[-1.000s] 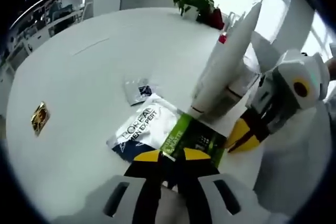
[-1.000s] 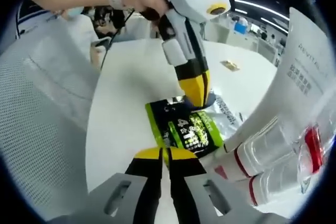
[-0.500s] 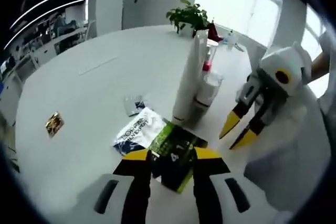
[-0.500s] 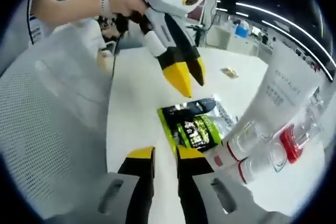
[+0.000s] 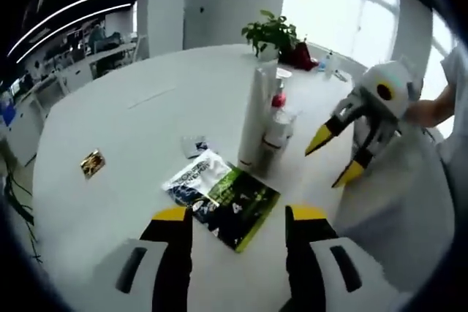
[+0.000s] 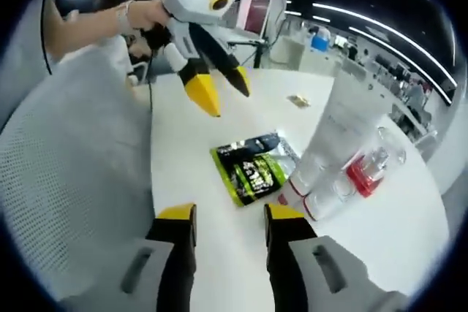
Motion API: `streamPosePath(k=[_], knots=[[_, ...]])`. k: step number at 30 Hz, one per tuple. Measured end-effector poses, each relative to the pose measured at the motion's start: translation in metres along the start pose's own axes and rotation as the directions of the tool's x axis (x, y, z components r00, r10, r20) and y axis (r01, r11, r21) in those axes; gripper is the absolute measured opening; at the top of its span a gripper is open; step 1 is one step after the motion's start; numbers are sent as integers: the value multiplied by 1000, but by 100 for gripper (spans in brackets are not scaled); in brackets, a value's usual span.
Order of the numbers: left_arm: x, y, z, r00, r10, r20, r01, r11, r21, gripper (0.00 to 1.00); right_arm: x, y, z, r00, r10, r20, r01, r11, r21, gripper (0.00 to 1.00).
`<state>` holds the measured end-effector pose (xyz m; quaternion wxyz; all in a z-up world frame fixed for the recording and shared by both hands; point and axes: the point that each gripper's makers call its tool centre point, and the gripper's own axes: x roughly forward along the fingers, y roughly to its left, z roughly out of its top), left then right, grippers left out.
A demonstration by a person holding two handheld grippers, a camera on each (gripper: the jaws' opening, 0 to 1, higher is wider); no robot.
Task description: Arrange the skincare products in the storage area until every visible bottle or jar stands upright without overlapping.
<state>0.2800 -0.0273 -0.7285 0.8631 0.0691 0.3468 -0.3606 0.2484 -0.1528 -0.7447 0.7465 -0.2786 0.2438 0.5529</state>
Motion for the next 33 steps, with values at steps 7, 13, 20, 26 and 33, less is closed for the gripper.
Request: streamPosePath(k=[7,13,20,26,33], knots=[[-10,-9,-11,1000,0,1,0,1000,-1,61,-16,-12,-6,998,-62,-3,63,996,56,54],[-21,-11,-15,1000,27,9,-26,1000,-7,66,-30,-19,-14,994,-109,-19,110,989,94,63],[-30,-9,-20,998,59,30,-58,998,-35,78,-37,-21,-26,990,-136,-35,140,979,147,71],[-34,-10,-24,996,74,50,-72,996,-50,83,-41,-22,-31,988,-146,-42,151,972,181,78],[-34,-12,-23,994,86,69,-82,995,-60,94,-42,-29,-36,984,-167,-57,175,961,212,87]])
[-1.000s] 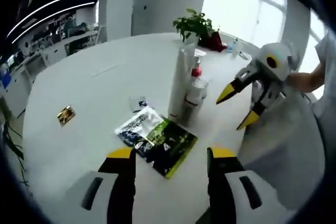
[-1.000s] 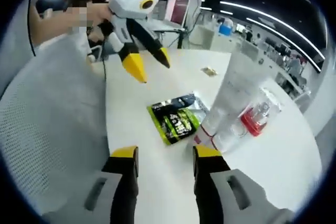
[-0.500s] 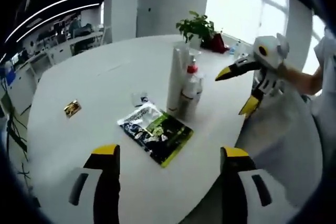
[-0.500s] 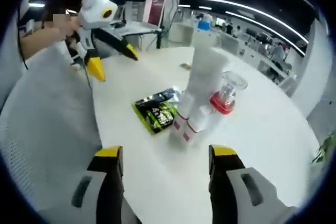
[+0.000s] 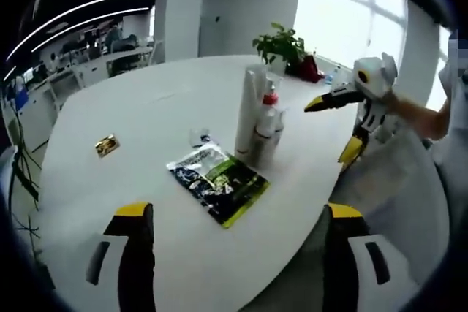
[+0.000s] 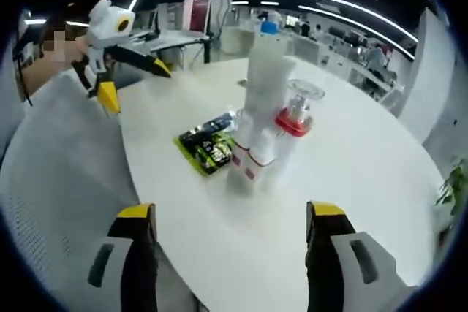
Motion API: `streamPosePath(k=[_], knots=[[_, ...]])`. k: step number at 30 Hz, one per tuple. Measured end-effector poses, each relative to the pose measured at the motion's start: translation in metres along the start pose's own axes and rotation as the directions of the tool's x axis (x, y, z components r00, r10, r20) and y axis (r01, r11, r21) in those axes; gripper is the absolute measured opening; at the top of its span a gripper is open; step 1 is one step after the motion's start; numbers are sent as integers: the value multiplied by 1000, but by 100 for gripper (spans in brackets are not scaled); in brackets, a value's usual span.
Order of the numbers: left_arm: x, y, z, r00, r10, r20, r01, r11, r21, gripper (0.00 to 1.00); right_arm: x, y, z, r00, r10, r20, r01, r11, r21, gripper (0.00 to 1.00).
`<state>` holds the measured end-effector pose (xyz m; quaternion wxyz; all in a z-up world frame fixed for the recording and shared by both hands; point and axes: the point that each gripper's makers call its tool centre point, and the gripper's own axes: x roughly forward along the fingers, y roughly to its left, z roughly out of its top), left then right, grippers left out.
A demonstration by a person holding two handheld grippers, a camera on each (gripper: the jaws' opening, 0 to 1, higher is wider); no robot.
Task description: Arrange the skincare products in the storage area until every visible bottle or jar stands upright without overlapping.
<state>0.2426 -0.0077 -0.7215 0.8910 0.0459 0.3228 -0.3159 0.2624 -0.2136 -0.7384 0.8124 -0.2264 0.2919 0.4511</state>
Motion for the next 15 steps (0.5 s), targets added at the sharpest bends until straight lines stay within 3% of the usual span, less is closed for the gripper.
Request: streamPosePath(k=[5,10,15], knots=[[-1,-2,-2,1000,-9,-5,9,1000,-13,99,2,0,0,1000,0,-1,0,1000,8,90],[0,-1,-6,1000,0,-17,-1,1000,-13,99,5,-2,-1,1000,-12,-11,13,1000,27,99],[0,3,-9,1000,12,-18,-12,1000,-27,99,6,-4,0,1000,-18,-8,18,999,36,99]])
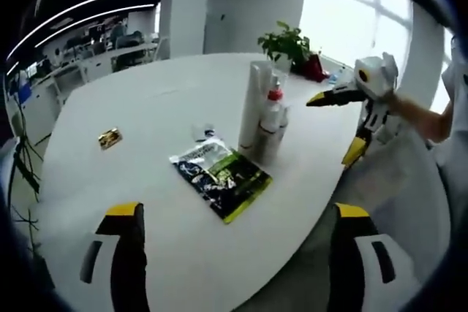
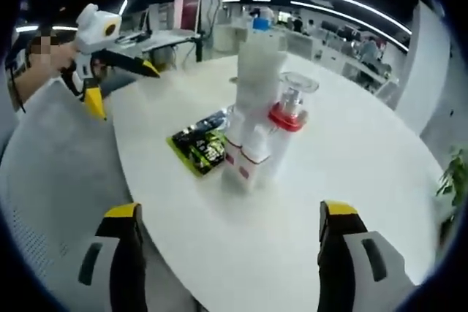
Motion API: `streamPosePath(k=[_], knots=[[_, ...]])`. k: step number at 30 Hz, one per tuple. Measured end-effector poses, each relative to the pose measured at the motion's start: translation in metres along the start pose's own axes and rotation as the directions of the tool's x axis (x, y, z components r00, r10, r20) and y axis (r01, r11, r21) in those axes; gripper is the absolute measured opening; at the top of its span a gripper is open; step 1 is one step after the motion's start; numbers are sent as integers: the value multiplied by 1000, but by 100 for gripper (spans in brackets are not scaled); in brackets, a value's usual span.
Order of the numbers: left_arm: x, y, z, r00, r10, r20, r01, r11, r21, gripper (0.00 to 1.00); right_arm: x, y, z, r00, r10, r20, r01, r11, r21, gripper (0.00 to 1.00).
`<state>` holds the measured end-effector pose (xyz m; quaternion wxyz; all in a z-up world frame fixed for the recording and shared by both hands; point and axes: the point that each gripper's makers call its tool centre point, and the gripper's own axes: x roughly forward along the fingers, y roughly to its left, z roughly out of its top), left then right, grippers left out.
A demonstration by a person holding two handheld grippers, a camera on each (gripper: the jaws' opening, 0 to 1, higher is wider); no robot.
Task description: Arrange the skincare products in the storage area until every visible bottle or jar stands upright without overlapping.
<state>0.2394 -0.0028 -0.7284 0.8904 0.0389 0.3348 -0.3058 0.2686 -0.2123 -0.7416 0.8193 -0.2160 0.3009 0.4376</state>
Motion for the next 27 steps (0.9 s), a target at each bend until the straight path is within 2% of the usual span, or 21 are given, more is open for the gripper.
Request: streamPosePath(k=[3,9,12,20,27], knots=[[1,0,-1,1000,-3,-4,3,1000,-9,99,2,-2,5,999,-3,32,3,1000,-25,100],[5,-2,-5,1000,-5,-5,5,1000,-20,99,7,-2,1,1000,3,10,-3,1000,-9,100],[6,-1,-7,1000,-1,-14,1,1000,-15,99,7,-1,2,1000,2,21,-1,999,-37,100],[12,2,-12,999,13,-34,-13,1000,9,99,13,-3,-6,1000,26,-12,-26,1000,-9,100],[19,2,-12,1000,3,-25,-4,1000,-5,90,20,-1,-12,996,76,-50,-77,997,-14,100]])
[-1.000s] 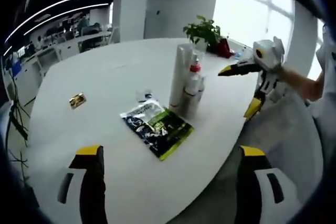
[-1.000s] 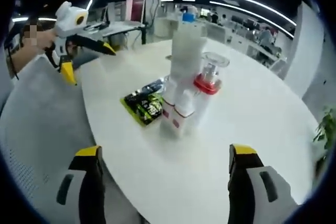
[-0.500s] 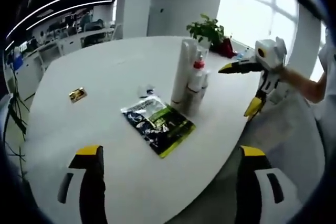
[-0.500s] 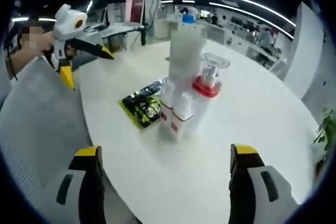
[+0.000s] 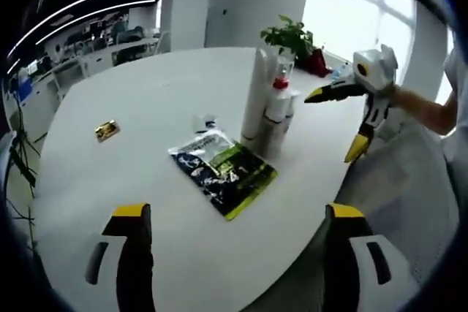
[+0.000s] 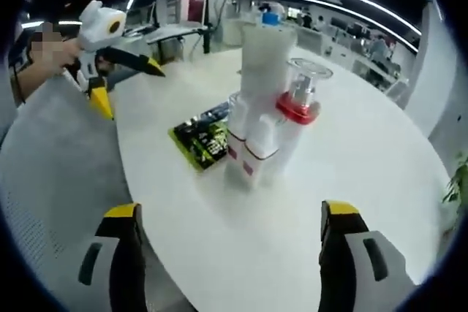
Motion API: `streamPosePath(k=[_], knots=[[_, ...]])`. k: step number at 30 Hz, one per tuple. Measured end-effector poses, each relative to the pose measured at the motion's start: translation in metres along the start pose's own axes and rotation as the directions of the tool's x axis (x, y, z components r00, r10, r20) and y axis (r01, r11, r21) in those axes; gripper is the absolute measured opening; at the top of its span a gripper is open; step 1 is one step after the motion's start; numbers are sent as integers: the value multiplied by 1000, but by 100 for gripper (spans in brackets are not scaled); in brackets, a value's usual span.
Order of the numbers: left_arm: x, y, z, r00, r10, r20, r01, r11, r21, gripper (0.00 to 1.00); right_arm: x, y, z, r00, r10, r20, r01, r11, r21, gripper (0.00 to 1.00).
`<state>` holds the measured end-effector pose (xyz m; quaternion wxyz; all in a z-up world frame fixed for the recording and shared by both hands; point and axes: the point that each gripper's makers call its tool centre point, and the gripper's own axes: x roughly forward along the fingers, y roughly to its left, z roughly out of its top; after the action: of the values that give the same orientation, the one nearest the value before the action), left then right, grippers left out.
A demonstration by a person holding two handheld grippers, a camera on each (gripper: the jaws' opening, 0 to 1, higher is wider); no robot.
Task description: Arrange the skincare products in the storage area until every visible bottle or jar stands upright without overlapping.
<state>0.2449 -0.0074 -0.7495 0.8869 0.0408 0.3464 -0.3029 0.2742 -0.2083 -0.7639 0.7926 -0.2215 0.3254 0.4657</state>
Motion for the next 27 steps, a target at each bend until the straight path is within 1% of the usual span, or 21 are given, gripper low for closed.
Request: streamPosePath(k=[4,6,9,14,17,19,23,27], knots=[[4,-4,0,1000,-14,4,15,1000,-16,90,0,-7,1,1000,4,4,-4,1000,24,100],[7,-5,-2,1000,-24,9,24,999,-21,86,1,-11,1,1000,0,3,0,1000,24,100],[9,-8,-6,999,-45,-11,44,999,-18,80,2,-18,0,1000,2,-3,-2,999,32,100],[9,-8,-5,998,-58,-3,58,998,-30,71,3,-28,-1,1000,17,0,-17,998,54,100],[9,-9,-4,998,-56,1,56,998,-28,66,3,-39,-1,1000,17,-3,-17,998,54,100],[10,-10,-5,998,-58,-8,58,998,-5,61,3,-44,-2,999,30,-15,-30,999,46,100],[11,-10,-6,998,-58,-10,58,998,-3,62,3,-59,1,1000,29,0,-28,998,60,100],[10,-8,-4,998,-55,2,55,998,-13,56,1,-80,5,1000,-3,21,1,997,74,100]])
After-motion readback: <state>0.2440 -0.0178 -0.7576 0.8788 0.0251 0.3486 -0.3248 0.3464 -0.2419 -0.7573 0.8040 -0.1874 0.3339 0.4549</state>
